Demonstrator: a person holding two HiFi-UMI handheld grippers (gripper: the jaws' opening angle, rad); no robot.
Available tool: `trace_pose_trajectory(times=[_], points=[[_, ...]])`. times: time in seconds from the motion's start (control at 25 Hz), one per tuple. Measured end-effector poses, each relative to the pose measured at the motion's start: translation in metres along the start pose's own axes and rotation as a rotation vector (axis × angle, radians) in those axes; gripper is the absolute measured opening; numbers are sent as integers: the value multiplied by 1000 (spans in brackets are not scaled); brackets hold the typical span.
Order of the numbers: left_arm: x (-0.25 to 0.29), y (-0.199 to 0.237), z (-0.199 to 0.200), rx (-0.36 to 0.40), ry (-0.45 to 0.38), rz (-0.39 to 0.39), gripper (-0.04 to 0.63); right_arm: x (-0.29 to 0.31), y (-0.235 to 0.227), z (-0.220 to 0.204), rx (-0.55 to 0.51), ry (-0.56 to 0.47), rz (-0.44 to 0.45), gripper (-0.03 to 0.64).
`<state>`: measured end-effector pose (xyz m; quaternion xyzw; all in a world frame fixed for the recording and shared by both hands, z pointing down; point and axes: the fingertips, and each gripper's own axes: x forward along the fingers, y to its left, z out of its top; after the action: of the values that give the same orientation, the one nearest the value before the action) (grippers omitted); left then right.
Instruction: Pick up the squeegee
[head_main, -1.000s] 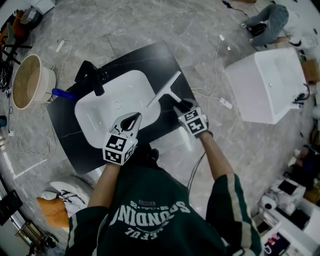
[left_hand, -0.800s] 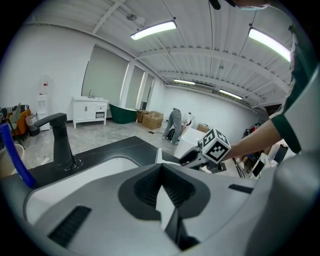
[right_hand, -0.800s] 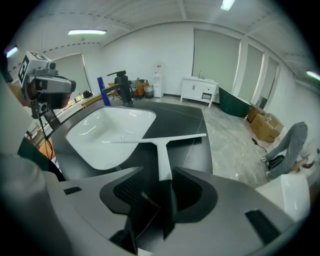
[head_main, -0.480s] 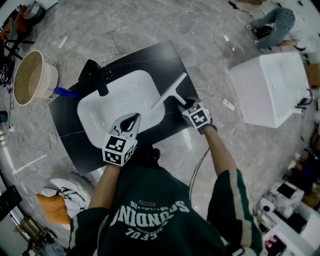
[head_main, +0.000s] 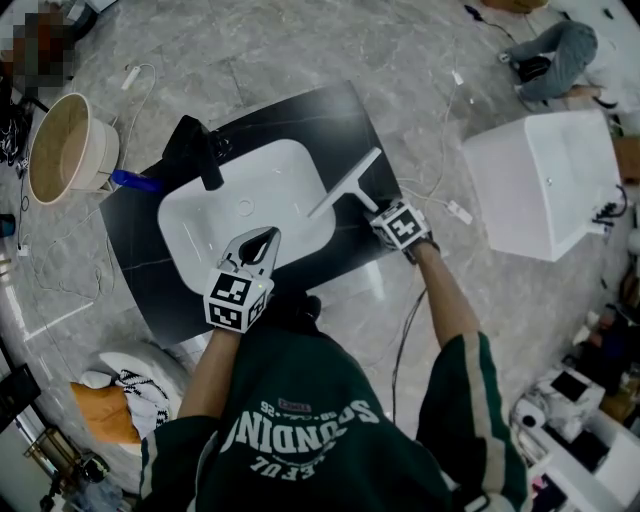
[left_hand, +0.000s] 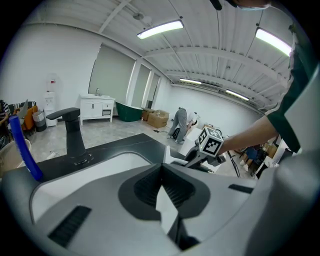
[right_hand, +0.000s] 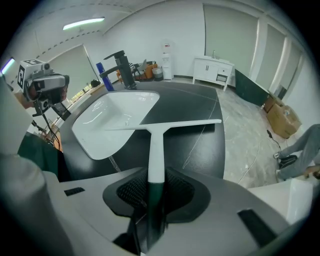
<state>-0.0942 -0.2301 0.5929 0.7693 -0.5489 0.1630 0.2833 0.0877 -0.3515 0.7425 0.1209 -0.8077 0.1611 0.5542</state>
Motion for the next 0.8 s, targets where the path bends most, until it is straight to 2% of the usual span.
trace_pose_trajectory(times=[0.08, 0.24, 0.56, 0.8], points=[[-1, 1, 0, -1, -1, 1, 2, 0, -6, -1, -11, 15, -14, 89], [-4, 1, -1, -4, -1, 8, 2, -1, 0, -1, 4, 12, -8, 87], [-15, 4, 3, 4, -16, 26, 2, -11, 3, 6, 71, -64, -46, 87], [-29, 8, 9, 13, -46, 58, 2, -33, -9, 13, 70, -114, -136, 87]])
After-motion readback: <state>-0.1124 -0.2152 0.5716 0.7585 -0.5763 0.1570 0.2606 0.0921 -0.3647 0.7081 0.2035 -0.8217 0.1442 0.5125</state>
